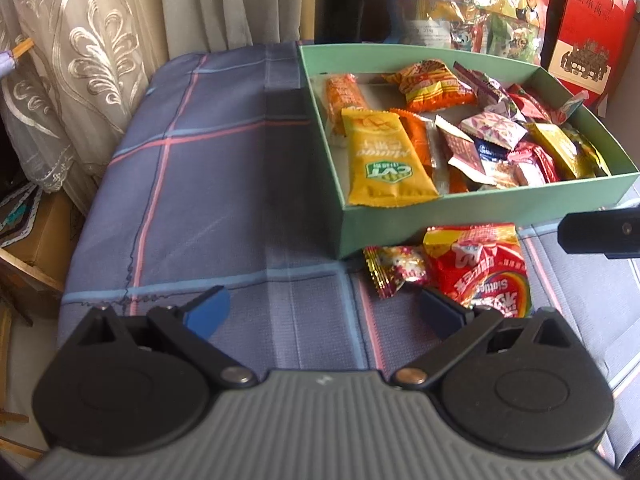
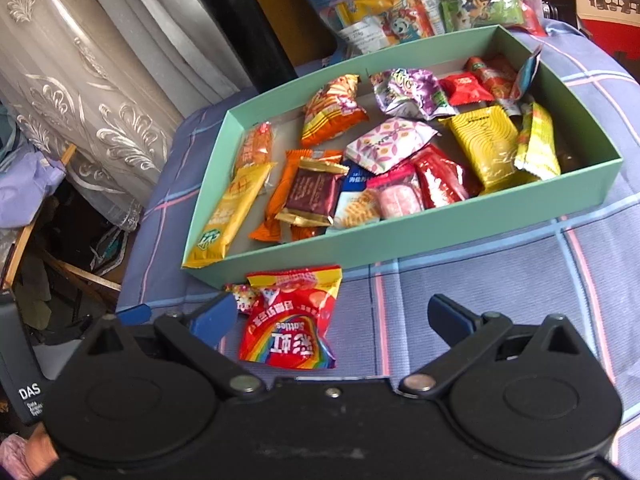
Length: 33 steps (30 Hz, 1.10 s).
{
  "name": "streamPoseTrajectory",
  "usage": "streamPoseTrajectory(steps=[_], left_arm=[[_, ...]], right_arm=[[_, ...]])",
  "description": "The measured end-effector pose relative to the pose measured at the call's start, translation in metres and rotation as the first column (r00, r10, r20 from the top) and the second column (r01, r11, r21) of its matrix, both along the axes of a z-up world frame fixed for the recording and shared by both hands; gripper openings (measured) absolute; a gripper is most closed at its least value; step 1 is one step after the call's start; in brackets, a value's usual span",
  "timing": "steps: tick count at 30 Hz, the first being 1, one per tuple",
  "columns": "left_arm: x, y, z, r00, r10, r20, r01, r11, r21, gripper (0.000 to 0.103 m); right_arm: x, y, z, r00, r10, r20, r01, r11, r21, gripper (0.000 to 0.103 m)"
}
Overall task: Organize snacks
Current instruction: 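Grasp the small floral candy with the left tool while the right tool grasps the red Skittles bag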
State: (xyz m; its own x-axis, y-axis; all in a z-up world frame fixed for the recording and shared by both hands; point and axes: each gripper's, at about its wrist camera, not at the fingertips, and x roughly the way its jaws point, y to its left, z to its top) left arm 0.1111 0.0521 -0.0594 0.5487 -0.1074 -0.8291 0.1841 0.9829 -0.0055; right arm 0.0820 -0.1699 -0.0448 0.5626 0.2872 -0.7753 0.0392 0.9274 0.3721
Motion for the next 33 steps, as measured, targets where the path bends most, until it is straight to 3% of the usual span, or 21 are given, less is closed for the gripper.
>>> streamPoseTrajectory(steps=[11, 13, 15, 19, 30, 33], left_arm=[[0.004, 0.000, -0.020, 0.998, -0.051, -0.024, 0.051, 0.999, -0.021, 0.103], [0.006, 0.003, -0.020, 0.999, -0.041, -0.029, 0.040, 0.999, -0.033, 0.103], [0.009, 0.004, -0.020, 0.999, -0.036, -0.030, 0.035, 0.999, -0.041, 0.103], [0.013, -0.001, -0.021, 0.998, -0.047, -0.028, 0.046, 0.998, -0.042, 0.103], [0.025, -0.034, -0.023, 0.998, -0.061, -0.024, 0.060, 0.997, -0.046, 0.103], [0.026, -0.046, -0.023, 0.997, -0.073, -0.008, 0.073, 0.997, -0.030, 0.094]], right_arm=[[0.030, 0.047, -0.029, 0.998, 0.030, -0.052, -0.033, 0.999, -0.043, 0.087], [0.034, 0.053, -0.034, 0.997, 0.044, -0.056, -0.047, 0.998, -0.053, 0.080], [0.039, 0.058, -0.041, 0.997, 0.051, -0.062, -0.055, 0.996, -0.065, 0.062], [0.039, 0.056, -0.042, 0.997, 0.065, -0.037, -0.068, 0.995, -0.076, 0.049], [0.025, -0.004, -0.045, 0.999, -0.035, -0.039, 0.032, 0.996, -0.079, 0.048], [0.022, -0.017, -0.046, 0.998, -0.051, -0.034, 0.048, 0.996, -0.072, 0.048]])
